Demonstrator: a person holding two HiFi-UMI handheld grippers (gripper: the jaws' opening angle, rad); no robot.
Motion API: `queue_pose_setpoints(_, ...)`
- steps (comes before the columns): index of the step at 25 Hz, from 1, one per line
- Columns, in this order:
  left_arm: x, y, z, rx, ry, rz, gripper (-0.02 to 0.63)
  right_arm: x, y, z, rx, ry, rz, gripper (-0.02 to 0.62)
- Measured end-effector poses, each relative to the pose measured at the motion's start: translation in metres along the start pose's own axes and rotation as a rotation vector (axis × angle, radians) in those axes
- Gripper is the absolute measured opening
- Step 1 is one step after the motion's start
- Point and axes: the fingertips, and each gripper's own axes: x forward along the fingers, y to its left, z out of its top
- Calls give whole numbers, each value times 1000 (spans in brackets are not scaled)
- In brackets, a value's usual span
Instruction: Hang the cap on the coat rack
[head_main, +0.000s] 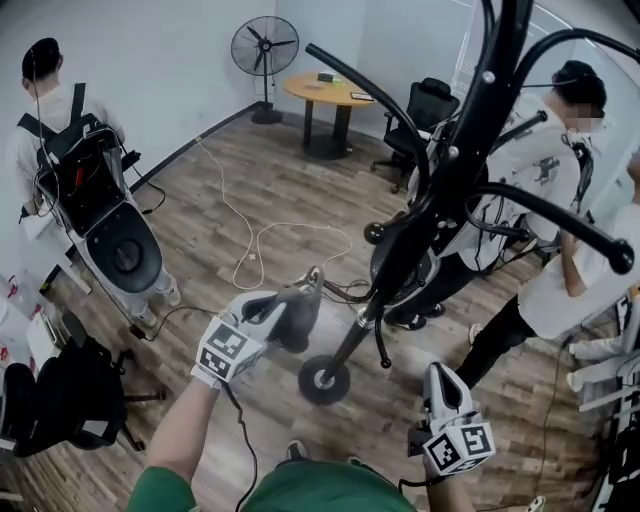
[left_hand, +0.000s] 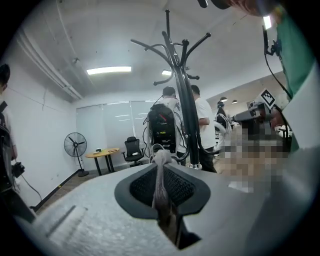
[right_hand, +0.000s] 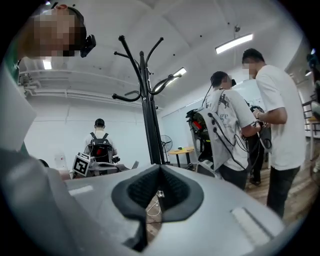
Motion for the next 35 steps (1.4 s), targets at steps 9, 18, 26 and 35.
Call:
queue_pose_setpoints(9, 35, 1, -33, -22, 33, -154, 40, 0, 13, -8, 15, -6, -53, 4)
queue_pose_setpoints(18, 68, -23, -52, -17, 60, -208, 40, -8, 3, -14, 22, 10, -89, 3)
queue_pose_setpoints(26, 78, -33, -71, -53, 114, -155, 109, -18, -1, -17, 31, 24, -80, 3)
queue_pose_setpoints(35, 43, -38, -65, -75, 123, 7, 301, -31, -16, -15, 49, 18, -49, 3)
